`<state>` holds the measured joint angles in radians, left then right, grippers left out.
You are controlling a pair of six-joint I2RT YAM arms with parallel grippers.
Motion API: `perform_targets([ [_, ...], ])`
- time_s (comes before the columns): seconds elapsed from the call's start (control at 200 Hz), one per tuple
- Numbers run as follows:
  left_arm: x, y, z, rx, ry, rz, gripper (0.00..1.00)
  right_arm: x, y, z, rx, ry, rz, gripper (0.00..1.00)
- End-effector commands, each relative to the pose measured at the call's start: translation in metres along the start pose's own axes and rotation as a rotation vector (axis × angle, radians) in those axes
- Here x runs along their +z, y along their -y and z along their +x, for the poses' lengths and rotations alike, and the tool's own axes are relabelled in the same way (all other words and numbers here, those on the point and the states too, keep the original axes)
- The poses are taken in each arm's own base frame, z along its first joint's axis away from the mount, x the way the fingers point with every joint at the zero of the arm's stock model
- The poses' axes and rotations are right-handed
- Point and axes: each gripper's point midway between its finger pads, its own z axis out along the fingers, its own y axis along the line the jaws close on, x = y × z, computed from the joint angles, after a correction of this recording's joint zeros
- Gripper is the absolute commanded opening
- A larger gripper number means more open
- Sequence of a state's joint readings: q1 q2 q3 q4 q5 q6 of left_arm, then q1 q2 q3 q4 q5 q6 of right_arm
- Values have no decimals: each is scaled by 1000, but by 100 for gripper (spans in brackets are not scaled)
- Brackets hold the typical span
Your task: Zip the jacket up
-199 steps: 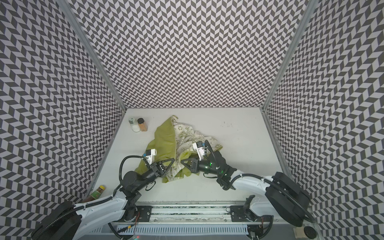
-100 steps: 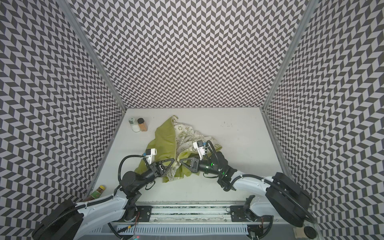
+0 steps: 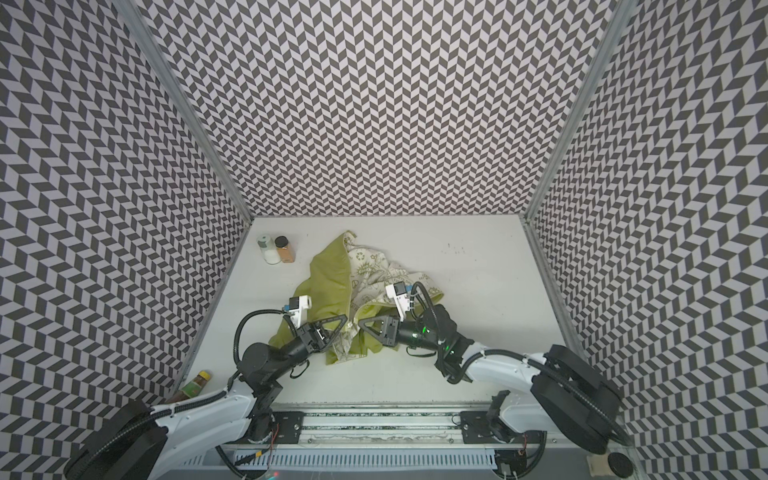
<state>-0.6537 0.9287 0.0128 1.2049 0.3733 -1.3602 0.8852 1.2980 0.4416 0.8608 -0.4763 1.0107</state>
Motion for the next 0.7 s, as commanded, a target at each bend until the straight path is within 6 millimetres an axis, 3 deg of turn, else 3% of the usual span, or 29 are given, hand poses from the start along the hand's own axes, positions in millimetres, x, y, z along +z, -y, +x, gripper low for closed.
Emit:
perform_targets([
  [0.0,-2,13,2,7,-13,58,0,-1,-20,-4,-26,21,-76,0],
  [0.696,2,11,1,1,-16,58,0,4,-23,-3,-33,9,-91,0],
])
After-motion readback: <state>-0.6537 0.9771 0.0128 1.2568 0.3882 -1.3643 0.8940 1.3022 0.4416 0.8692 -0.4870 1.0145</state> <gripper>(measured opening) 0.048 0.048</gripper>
